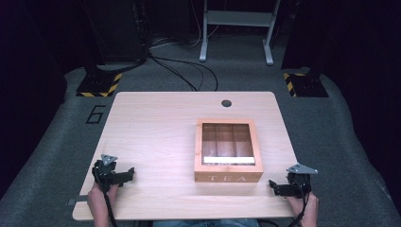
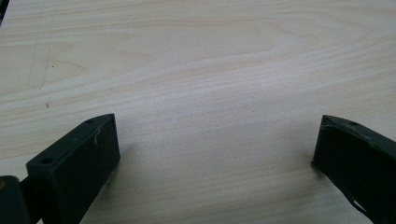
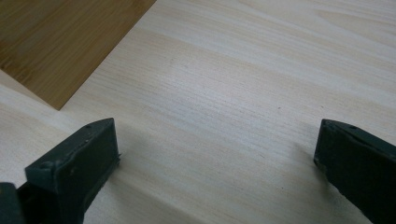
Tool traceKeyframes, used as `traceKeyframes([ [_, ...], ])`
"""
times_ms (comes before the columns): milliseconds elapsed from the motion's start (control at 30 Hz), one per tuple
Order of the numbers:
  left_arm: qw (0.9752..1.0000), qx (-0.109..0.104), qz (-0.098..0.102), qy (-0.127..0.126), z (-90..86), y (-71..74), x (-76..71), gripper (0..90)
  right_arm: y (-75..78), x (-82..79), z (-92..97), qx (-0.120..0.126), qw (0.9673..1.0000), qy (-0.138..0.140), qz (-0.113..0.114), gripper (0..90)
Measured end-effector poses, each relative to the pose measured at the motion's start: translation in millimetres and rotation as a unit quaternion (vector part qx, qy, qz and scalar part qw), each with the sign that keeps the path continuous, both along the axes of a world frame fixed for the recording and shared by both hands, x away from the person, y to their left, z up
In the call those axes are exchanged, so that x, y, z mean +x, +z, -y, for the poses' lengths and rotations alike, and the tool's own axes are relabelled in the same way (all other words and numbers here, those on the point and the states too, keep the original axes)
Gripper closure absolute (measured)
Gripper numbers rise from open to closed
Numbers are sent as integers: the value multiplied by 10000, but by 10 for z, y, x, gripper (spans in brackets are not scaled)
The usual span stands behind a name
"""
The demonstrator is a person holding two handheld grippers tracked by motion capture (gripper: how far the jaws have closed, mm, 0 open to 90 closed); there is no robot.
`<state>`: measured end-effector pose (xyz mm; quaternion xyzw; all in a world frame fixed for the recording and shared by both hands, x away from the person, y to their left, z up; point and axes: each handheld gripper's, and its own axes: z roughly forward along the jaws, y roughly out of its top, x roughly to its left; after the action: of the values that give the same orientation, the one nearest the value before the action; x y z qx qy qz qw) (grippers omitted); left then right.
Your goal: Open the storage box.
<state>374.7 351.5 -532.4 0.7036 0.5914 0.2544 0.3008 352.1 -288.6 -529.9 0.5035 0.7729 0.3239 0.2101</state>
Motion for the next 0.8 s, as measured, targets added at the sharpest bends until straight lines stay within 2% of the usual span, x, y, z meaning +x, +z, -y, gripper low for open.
traceKeyframes([
  [500,10000,3,0,-2,0,0,-1,4,-2,4,8,4,10000,-1,35,0],
  [633,10000,0,-1,0,0,0,0,4,0,-8,-3,30,9999,-107,12,0],
  [800,10000,3,6,-1,-1,0,2,4,7,-3,2,-17,9999,-108,-4,0],
])
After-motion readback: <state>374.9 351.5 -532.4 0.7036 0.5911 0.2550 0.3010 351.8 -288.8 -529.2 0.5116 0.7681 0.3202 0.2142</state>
